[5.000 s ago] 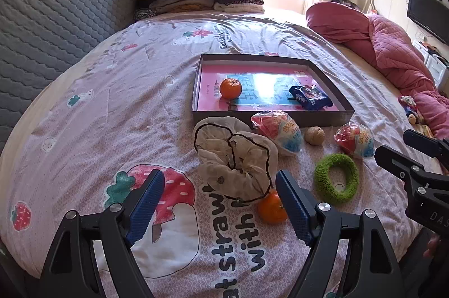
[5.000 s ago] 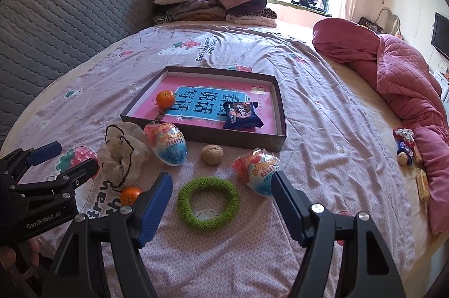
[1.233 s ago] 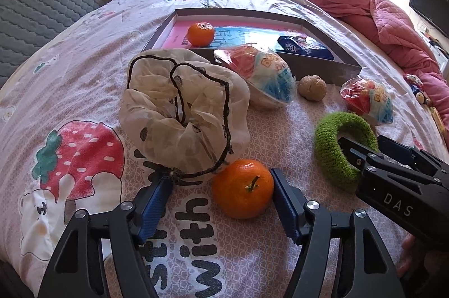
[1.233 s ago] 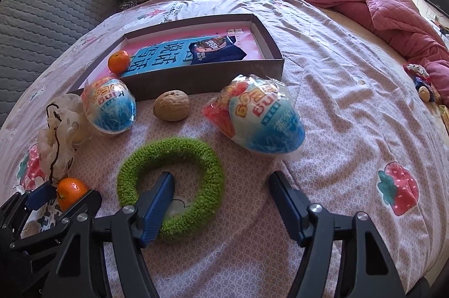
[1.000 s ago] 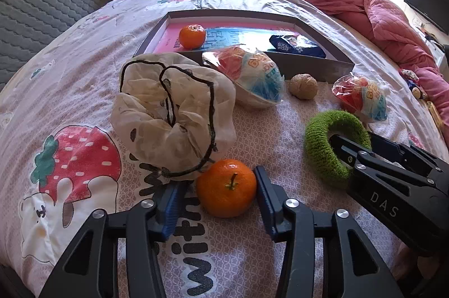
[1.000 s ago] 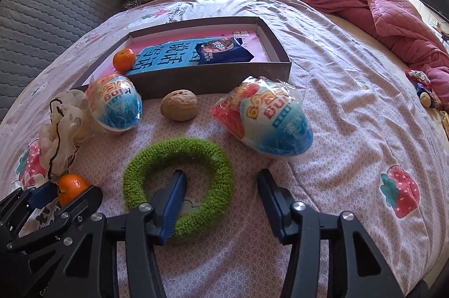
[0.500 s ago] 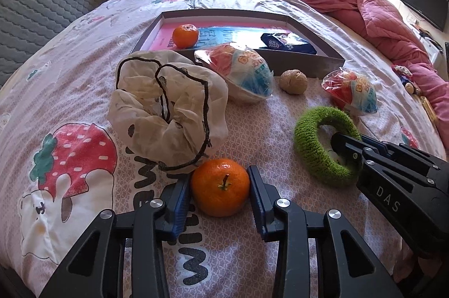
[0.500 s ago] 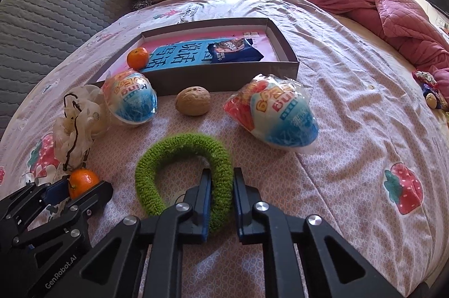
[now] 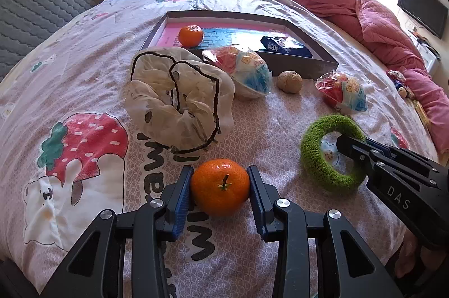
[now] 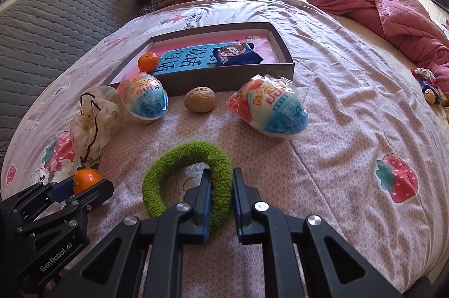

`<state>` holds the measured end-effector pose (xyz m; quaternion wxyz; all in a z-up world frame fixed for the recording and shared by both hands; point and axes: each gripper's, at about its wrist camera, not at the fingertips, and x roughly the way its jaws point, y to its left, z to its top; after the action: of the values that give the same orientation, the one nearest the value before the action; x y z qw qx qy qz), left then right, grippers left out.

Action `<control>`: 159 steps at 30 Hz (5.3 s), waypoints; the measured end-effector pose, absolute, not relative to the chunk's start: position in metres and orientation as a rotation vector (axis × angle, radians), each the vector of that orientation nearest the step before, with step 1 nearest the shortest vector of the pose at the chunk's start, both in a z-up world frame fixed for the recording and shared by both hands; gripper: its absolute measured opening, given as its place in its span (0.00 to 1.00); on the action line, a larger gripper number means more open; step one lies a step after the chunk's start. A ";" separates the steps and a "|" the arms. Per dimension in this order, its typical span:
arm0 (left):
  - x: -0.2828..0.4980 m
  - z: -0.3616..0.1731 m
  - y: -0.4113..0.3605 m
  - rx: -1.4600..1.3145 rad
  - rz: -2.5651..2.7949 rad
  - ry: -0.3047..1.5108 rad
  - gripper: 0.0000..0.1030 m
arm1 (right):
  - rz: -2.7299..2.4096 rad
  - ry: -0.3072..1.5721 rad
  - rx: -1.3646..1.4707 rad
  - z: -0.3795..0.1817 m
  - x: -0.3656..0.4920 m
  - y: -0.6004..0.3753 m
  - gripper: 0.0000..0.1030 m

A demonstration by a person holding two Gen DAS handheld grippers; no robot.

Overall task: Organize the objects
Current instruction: 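Lift the orange and green ring with both grippers toward the book box, then lower the orange and green ring into the book box with both grippers, then open left gripper to release the orange while right gripper releases the green ring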

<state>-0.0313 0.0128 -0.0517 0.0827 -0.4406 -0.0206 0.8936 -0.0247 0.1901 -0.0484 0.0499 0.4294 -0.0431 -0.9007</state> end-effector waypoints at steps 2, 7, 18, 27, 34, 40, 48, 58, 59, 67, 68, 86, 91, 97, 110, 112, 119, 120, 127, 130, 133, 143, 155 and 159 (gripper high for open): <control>-0.029 -0.050 0.011 -1.314 2.671 -0.063 0.38 | -2.742 -0.136 1.303 -0.048 -0.022 0.191 0.13; -0.023 -0.045 0.009 -1.304 2.676 -0.061 0.38 | -2.737 -0.150 1.290 -0.045 -0.017 0.193 0.13; -0.013 -0.026 0.011 -1.220 2.731 -0.008 0.38 | -2.766 -0.135 1.172 -0.023 -0.008 0.191 0.13; -0.016 -0.006 0.017 -1.119 2.762 0.022 0.38 | -2.795 -0.131 1.091 -0.007 -0.007 0.190 0.13; -0.034 0.002 0.023 -1.074 2.762 0.020 0.38 | -2.810 -0.118 1.046 0.001 -0.018 0.188 0.13; -0.056 0.008 0.024 -1.050 2.770 0.010 0.38 | -2.823 -0.104 1.039 0.003 -0.033 0.187 0.13; -0.084 0.015 0.021 -1.046 2.772 -0.029 0.38 | -2.842 -0.092 1.014 0.007 -0.054 0.186 0.13; -0.121 0.018 0.007 -1.051 2.815 -0.063 0.38 | -2.856 -0.064 0.965 0.016 -0.088 0.180 0.13; -0.125 0.019 0.006 -1.049 2.820 -0.063 0.38 | -2.859 -0.065 0.959 0.017 -0.091 0.180 0.13; -0.154 0.023 0.003 -1.035 2.845 -0.052 0.38 | -2.869 -0.081 0.933 0.026 -0.121 0.175 0.13; -0.158 0.024 0.003 -1.036 2.845 -0.048 0.38 | -2.870 -0.084 0.929 0.027 -0.124 0.175 0.13; -0.191 0.014 0.004 -1.051 2.863 -0.023 0.38 | -2.899 -0.098 0.916 0.026 -0.161 0.167 0.13; -0.200 0.006 -0.002 -1.086 2.850 -0.059 0.38 | -2.899 -0.098 0.936 0.021 -0.168 0.169 0.13; -0.209 -0.003 -0.010 -1.122 2.842 -0.074 0.38 | -2.894 -0.117 0.953 0.016 -0.174 0.170 0.13; -0.220 -0.021 -0.011 -1.190 2.820 -0.057 0.38 | -2.870 -0.106 1.023 -0.001 -0.186 0.164 0.13; -0.221 -0.023 -0.012 -1.197 2.815 -0.060 0.38 | -2.866 -0.105 1.035 -0.004 -0.188 0.163 0.13; -0.226 -0.033 -0.015 -1.233 2.792 -0.074 0.39 | -2.847 -0.086 1.096 -0.017 -0.198 0.157 0.13; -0.227 -0.034 -0.015 -1.237 2.792 -0.071 0.38 | -2.845 -0.084 1.106 -0.019 -0.199 0.156 0.13; -0.231 -0.043 -0.013 -1.271 2.774 -0.063 0.38 | -2.829 -0.062 1.170 -0.032 -0.208 0.149 0.13; -0.232 -0.046 -0.012 -1.280 2.770 -0.065 0.38 | -2.818 -0.056 1.197 -0.037 -0.211 0.148 0.13; -0.232 -0.047 -0.011 -1.282 2.766 -0.066 0.39 | -2.808 -0.047 1.221 -0.041 -0.212 0.146 0.13; -0.233 -0.052 -0.008 -1.305 2.760 -0.056 0.39 | -2.809 0.008 1.292 -0.053 -0.217 0.140 0.13; -0.233 -0.052 -0.010 -1.315 2.769 -0.035 0.39 | -2.808 0.017 1.335 -0.058 -0.218 0.138 0.14; -0.232 -0.053 -0.010 -1.318 2.767 -0.031 0.39 | -2.811 0.015 1.346 -0.058 -0.217 0.139 0.14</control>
<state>-0.2318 -0.0095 -0.0526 0.0381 -0.4296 -0.0103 0.9021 -0.2170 0.1389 -0.0582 0.0124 0.4318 0.0050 -0.9019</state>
